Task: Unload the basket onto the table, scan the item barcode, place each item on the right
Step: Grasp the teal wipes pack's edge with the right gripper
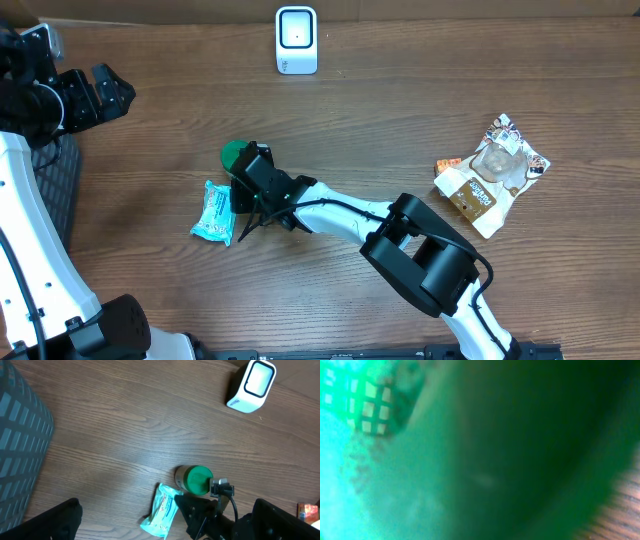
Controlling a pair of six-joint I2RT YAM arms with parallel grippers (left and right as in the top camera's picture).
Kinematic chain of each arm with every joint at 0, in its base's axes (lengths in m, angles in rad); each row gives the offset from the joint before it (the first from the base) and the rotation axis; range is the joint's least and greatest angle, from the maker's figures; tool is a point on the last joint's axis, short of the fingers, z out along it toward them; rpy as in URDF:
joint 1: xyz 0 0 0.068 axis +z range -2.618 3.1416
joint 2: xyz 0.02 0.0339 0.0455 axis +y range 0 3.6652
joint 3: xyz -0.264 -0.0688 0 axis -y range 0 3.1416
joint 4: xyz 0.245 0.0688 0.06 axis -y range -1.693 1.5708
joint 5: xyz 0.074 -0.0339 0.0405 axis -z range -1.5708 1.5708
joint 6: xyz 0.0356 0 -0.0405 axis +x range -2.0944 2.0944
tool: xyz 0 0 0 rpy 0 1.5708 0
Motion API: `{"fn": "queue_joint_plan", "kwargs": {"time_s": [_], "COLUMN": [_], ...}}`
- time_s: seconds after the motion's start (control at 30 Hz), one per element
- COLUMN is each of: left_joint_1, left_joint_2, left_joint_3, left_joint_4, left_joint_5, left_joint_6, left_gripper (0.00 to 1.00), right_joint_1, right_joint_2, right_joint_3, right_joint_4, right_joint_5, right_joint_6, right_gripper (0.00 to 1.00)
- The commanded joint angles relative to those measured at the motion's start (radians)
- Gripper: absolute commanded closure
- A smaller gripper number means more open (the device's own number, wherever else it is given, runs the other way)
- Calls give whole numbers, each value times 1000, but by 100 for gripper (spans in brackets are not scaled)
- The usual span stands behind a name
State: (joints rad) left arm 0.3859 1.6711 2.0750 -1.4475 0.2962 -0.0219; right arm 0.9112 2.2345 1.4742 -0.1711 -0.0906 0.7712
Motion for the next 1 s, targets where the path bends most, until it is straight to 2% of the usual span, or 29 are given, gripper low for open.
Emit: {"fn": "queue_joint_plan", "kwargs": {"time_s": [0.0, 0.1, 0.3, 0.47, 0.73, 0.87, 0.97], "left_joint_1": [-3, -3, -3, -3, -3, -3, -3], "left_joint_2": [-7, -7, -7, -7, -7, -7, -7], "left_joint_3": [14, 14, 14, 14, 14, 14, 14], "left_joint_4": [1, 1, 1, 1, 1, 1, 1], "left_joint_5": [8, 8, 8, 8, 8, 8, 8], "left_joint_6": [19, 19, 19, 19, 19, 19, 19], "left_gripper": [0, 1, 0, 0, 0, 0, 0], "right_joint_1": [3, -8, -41, -108, -292, -359, -376], "right_joint_2": [40, 4, -140, -249, -269, -269, -269], "right_joint_3": [-12, -12, -12, -12, -13, -13, -13], "right_joint_4": [-63, -132, -406, -592, -642, -629, -649], "right_joint_5": [-54, -105, -119, 34, 113, 62, 68], "right_joint_6": [-8, -8, -66, -72, -75, -200, -231], "right_gripper": [96, 96, 96, 96, 96, 96, 96]}}
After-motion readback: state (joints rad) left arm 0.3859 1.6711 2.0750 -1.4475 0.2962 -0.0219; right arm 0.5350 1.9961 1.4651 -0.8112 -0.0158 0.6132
